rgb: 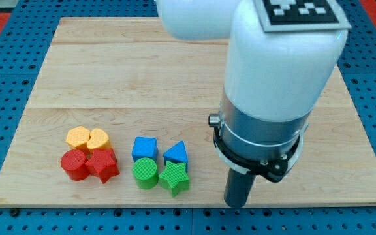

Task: Slightly push the green star into the blue triangle

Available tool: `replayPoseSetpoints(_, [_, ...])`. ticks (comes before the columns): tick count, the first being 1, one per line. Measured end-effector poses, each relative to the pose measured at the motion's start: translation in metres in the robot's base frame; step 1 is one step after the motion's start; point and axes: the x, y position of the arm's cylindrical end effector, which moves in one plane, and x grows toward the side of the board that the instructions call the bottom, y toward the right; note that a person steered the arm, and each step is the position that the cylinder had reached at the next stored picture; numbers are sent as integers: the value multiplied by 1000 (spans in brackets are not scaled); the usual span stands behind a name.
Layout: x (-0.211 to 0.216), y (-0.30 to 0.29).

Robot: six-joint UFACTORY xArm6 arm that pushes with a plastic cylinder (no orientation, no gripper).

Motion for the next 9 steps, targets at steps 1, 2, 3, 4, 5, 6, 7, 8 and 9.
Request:
replayPoseSetpoints(1, [-1,-7])
replayPoseSetpoints(2, [0,-24])
replayPoseSetpoints(3, [1,-42])
replayPoseSetpoints(4, [1,-55])
replayPoseSetpoints(5, [1,-61])
replayPoseSetpoints(6, [0,-78])
replayPoseSetpoints(7, [-3,-101])
replayPoseSetpoints(8, [-20,-104])
replayPoseSetpoints(9, [-24,-106])
